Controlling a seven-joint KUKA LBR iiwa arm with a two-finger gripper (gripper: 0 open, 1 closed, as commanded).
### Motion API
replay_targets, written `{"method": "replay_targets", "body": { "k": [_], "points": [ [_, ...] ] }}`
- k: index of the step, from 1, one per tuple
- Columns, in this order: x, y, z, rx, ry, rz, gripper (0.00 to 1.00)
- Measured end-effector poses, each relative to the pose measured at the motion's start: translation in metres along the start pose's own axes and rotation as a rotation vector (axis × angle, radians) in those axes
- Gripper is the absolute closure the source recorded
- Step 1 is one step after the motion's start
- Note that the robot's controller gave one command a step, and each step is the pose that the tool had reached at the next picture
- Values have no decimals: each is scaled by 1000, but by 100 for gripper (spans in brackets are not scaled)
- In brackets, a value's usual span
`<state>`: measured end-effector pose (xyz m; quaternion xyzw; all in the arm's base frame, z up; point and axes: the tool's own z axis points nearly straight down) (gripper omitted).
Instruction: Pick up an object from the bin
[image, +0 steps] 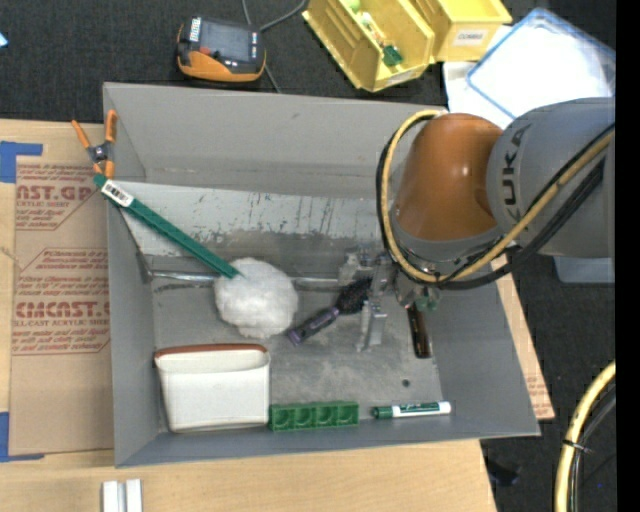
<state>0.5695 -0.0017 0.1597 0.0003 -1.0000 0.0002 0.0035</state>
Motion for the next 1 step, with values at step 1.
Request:
{"method": "replay_targets", "body": {
  "k": [1],
  "points": [
    [-2, 0, -3, 0, -7, 0, 0]
  ]
}}
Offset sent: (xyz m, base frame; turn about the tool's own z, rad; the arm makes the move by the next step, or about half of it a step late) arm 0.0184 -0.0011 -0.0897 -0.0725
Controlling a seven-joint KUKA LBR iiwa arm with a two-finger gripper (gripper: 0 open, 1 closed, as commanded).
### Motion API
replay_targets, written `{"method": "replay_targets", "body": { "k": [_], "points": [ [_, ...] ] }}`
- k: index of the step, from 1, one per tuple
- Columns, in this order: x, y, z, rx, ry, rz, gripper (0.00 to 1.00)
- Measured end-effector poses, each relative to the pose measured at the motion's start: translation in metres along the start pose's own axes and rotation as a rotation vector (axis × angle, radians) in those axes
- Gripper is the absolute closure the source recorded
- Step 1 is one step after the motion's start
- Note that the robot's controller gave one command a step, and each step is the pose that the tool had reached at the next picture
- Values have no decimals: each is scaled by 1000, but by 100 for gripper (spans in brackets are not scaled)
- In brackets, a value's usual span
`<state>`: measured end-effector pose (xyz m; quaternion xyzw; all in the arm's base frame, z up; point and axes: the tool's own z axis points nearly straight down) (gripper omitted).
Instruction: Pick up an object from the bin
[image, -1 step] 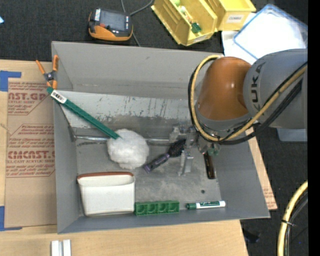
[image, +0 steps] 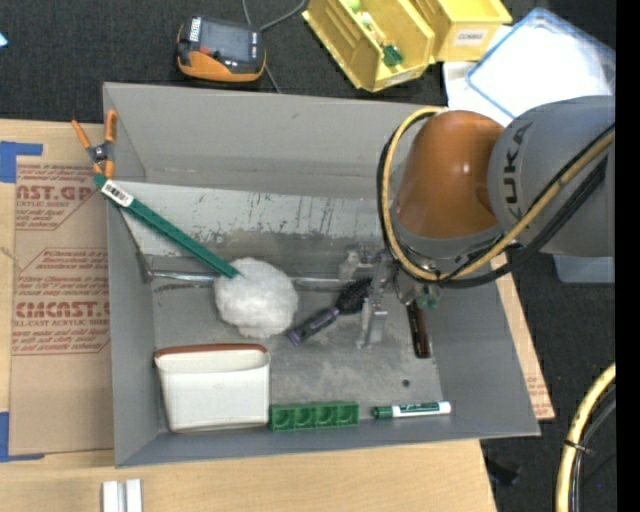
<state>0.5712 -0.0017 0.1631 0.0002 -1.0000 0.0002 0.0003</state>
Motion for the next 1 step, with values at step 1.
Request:
{"method": "replay_targets", "body": {
  "k": [1],
  "points": [
    [-17, 0, 95, 0, 2, -73, 0]
  ]
}}
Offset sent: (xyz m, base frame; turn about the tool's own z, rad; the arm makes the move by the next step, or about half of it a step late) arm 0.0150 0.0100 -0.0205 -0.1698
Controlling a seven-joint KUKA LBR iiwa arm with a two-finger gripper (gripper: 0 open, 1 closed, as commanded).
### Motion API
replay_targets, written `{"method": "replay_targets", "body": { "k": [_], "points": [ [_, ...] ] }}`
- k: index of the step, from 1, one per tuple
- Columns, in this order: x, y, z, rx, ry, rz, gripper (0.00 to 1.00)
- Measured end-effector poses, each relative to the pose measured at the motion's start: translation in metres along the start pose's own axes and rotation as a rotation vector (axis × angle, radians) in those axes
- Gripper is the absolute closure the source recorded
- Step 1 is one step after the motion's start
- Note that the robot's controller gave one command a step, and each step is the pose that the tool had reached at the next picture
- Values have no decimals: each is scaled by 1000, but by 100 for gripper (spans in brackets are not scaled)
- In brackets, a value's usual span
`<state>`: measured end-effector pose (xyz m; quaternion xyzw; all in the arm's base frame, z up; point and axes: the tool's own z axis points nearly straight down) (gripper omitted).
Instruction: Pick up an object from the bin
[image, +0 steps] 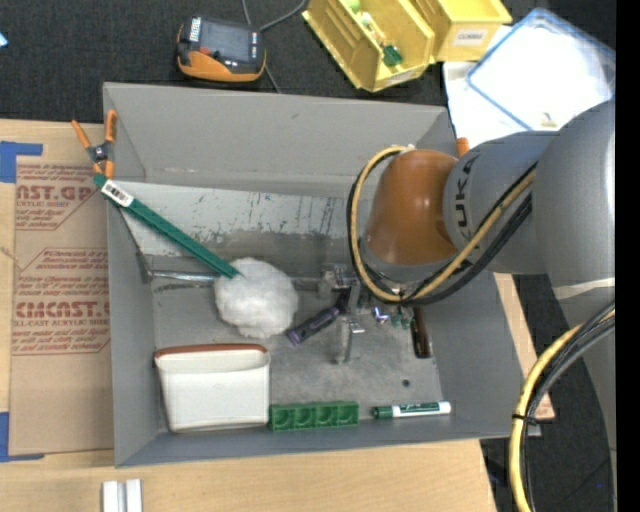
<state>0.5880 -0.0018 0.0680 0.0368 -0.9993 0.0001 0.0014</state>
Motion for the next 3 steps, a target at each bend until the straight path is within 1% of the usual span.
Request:
{"method": "replay_targets", "body": {
  "k": [1, 2, 3],
  "points": [
    [0, 11, -73, 1, -9, -96, 0],
    [5, 5, -29, -1, 6, -19, 0],
    [-2, 15, 0, 0, -10, -80, 0]
  ]
}}
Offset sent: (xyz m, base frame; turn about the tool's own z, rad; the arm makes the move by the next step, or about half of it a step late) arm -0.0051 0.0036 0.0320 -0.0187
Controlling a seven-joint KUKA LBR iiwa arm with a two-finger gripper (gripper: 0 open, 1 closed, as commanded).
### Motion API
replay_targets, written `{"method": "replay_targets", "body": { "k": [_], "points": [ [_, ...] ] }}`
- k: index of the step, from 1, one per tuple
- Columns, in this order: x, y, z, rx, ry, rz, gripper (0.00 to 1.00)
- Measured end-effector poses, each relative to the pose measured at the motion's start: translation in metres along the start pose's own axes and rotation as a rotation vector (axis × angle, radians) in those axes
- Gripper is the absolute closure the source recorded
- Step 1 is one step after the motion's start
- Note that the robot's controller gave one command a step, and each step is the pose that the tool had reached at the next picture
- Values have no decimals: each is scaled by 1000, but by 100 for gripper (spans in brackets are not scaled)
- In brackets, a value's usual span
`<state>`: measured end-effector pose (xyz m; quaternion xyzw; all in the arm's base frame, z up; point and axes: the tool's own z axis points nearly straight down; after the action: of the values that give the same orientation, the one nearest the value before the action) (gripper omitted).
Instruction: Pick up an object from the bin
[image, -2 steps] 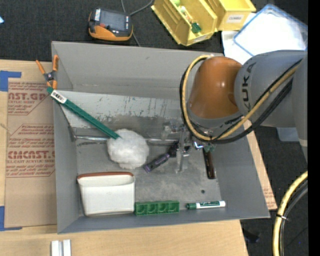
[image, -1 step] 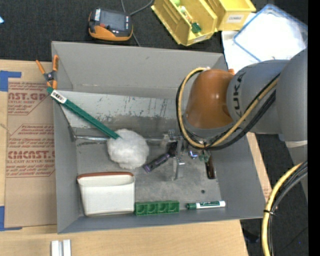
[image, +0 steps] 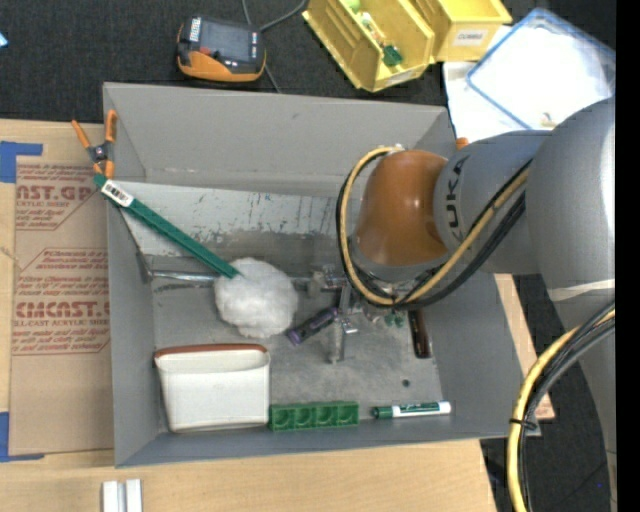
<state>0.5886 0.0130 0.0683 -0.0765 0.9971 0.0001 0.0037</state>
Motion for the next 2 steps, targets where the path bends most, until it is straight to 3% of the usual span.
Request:
{"method": "replay_targets", "body": {
  "k": [1, 2],
  "points": [
    [-2, -2, -1, -3, 7, 40, 100],
    [-2, -2, -1, -3, 7, 41, 100]
  ]
}}
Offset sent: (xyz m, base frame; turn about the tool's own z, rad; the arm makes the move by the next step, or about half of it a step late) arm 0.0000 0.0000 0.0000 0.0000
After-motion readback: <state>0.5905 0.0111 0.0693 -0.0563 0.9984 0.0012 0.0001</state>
